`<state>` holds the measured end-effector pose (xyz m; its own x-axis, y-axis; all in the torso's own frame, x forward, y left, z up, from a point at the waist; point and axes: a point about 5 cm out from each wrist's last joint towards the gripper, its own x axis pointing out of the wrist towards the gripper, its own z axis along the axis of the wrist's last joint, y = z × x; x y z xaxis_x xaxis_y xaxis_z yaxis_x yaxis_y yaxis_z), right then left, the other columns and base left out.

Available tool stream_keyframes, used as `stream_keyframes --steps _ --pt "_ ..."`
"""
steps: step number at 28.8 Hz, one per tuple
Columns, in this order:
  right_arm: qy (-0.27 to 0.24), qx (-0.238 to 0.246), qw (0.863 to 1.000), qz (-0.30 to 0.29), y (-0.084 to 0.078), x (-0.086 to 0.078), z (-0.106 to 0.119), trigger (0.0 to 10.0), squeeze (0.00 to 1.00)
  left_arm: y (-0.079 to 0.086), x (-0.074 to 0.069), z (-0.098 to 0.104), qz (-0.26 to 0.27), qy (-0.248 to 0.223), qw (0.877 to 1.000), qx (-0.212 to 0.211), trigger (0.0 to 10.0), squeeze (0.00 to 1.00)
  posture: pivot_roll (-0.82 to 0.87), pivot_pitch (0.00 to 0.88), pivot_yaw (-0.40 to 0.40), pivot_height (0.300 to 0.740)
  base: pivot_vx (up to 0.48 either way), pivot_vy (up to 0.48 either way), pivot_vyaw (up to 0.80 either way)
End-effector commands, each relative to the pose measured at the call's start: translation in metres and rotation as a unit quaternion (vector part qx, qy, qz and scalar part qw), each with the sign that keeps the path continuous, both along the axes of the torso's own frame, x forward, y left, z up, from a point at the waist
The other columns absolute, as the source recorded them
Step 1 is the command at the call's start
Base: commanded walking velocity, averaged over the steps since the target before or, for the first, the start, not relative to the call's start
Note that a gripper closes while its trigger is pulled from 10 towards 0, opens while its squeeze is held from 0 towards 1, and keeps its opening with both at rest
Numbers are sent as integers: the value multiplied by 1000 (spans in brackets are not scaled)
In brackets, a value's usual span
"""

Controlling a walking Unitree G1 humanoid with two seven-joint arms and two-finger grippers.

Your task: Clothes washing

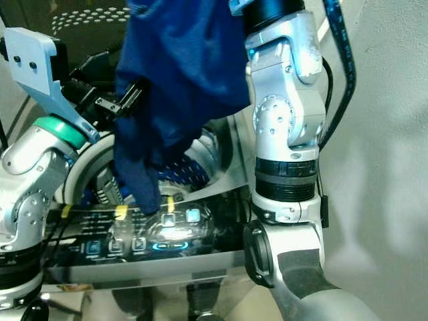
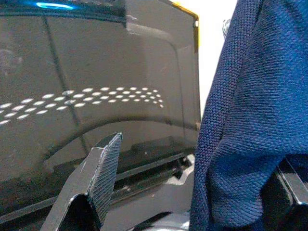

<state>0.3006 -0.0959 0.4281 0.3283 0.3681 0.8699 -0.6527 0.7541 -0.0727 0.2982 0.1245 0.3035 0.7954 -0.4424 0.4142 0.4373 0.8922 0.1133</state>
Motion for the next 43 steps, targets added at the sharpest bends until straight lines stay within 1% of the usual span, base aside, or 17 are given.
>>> stream_keyframes --steps 1,20,21,23,24,26,30,31,33,34,35,36,37,39,40,41,43 --pt "4 -6 1000 11 2 1 1 10000 0 5 -1 5 14 -9 1000 2 10000 0 42 10 18 740 0 0 0" --pt "7 -21 1000 11 6 3 -5 10000 0 4 2 8 19 -15 1000 1 10000 0 43 1 19 740 0 0 0" --pt "0 -40 999 13 9 3 -6 10000 0 1 -4 6 -23 -14 999 22 10000 0 44 0 20 740 0 0 0" --pt "-16 -75 997 27 13 1 -6 10000 0 -4 -23 -1 -131 2 990 55 10000 0 46 1 23 740 0 0 0" --pt "-16 -75 997 27 13 1 -6 10000 0 -4 -23 -1 -131 2 990 55 10000 0 46 1 23 740 0 0 0" --pt "-50 -93 991 87 16 -12 4 10000 0 -10 -35 -10 -217 30 974 50 10000 0 48 1 23 740 0 0 0" --pt "-65 -98 986 114 16 -18 9 10000 0 -14 -36 -14 -239 40 969 44 10000 0 48 1 23 740 0 0 0" --pt "-75 -105 982 139 16 -23 11 10000 0 -16 -24 -17 -210 48 976 37 10000 0 39 2 24 740 0 0 0" --pt "-70 -138 978 139 15 -25 5 10000 0 -7 9 -15 -94 51 994 17 10000 0 26 8 27 740 0 0 0" --pt "-70 -138 978 139 15 -25 5 10000 0 -7 9 -15 -94 51 994 17 10000 0 26 8 27 740 0 0 0" --pt "-55 -162 977 124 15 -21 -4 10000 0 3 21 -9 -41 49 998 2 10000 0 26 8 27 740 0 0 0" --pt "-55 -162 977 124 15 -21 -4 10000 0 3 21 -9 -41 49 998 2 10000 0 26 8 27 740 0 0 0" --pt "-13 -200 977 71 16 -5 -24 10000 0 24 33 0 38 38 998 -18 10000 0 22 19 34 740 0 0 0" --pt "-13 -200 977 71 16 -5 -24 10000 0 24 33 0 38 38 998 -18 10000 0 22 19 34 740 0 0 0" --pt "73 -255 963 -39 21 30 -67 10000 0 52 36 5 118 34 992 -20 10000 0 37 30 36 740 0 0 0" --pt "73 -255 963 -39 21 30 -67 10000 0 52 36 5 118 34 992 -20 10000 0 37 30 36 740 0 0 0" --pt "112 -288 946 -100 29 50 -90 10000 0 51 27 -7 98 59 993 1 10000 0 45 36 36 740 0 0 0"
